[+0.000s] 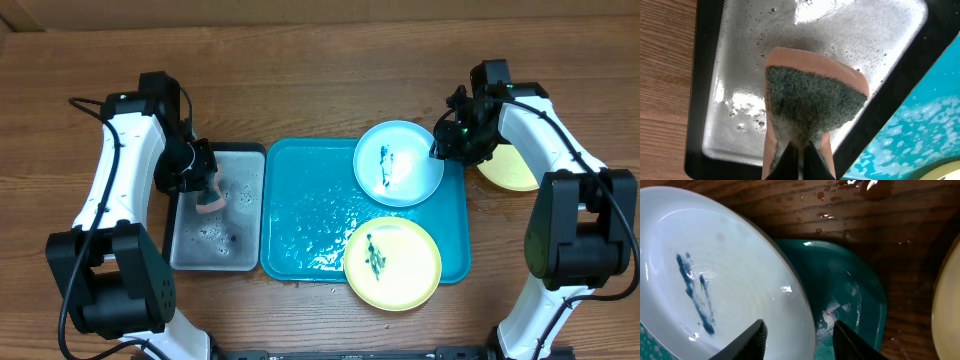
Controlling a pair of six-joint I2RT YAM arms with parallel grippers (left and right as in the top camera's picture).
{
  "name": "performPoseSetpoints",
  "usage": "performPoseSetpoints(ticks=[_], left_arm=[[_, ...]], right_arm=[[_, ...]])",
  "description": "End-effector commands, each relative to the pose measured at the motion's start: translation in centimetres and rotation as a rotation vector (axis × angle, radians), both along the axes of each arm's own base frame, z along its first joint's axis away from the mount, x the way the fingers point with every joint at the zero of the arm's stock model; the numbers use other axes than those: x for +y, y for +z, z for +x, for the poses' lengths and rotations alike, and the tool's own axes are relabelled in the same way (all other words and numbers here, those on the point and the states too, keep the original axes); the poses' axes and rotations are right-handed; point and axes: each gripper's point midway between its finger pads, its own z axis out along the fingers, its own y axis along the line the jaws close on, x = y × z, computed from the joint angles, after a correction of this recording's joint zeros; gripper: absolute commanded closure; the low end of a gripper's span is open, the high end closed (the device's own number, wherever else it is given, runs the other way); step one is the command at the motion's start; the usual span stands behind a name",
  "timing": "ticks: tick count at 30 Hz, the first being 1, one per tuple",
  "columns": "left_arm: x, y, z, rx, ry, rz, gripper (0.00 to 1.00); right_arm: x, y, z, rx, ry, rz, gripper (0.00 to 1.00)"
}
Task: Clean dirty plates on tray and stack at the side
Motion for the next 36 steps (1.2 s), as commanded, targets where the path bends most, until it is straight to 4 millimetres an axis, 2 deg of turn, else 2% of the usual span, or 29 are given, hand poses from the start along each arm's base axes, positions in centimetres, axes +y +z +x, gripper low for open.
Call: performPoseSetpoints(ticks=[1, 3, 6, 9, 14, 19, 25, 33, 36], left_arm=[[-0.6, 0.4, -0.1, -0.014, -0.036, -0.007, 0.96], [-0.6, 0.4, -0.1, -0.013, -0.035, -0.008, 0.96], [-0.6, 0.3, -0.1, -0.012, -0.036, -0.007, 0.96], [-0.6, 0.4, -0.1, -0.013, -0.035, -0.007, 0.96], [-0.6, 0.4, -0.1, -0.014, -0.035, -0.007, 0.96], [-0.6, 0.3, -0.1, -0.012, -0.036, -0.008, 0.96], [-0.6, 0.4, -0.1, -0.013, -0.036, -0.008, 0.96], [-1.0, 0.4, 0.2, -0.024, -0.046, -0.01, 0.96], [-1.3, 0.4, 0.4, -0.032, -0.057, -0.009, 0.96]], right_arm=[[-0.5, -1.1, 0.0, 0.012, -0.002, -0.018, 0.56], [-0.4, -2.8, -0.6, 0.045, -0.019, -0.013, 0.59], [-0.4, -4.1, -1.2, 0.072, -0.018, -0.011, 0.68], [0.0, -4.1, -1.2, 0.074, -0.016, 0.01, 0.75], [0.6, -3.9, -1.3, 0.075, -0.01, 0.043, 0.96], [1.8, -3.8, -1.5, 0.078, 0.011, 0.058, 0.96], [4.5, -2.7, -1.8, 0.079, 0.066, 0.085, 0.96], [10.0, 1.2, -2.3, 0.014, 0.13, 0.096, 0.96], [12.0, 1.6, -2.7, 0.008, 0.132, 0.102, 0.96]])
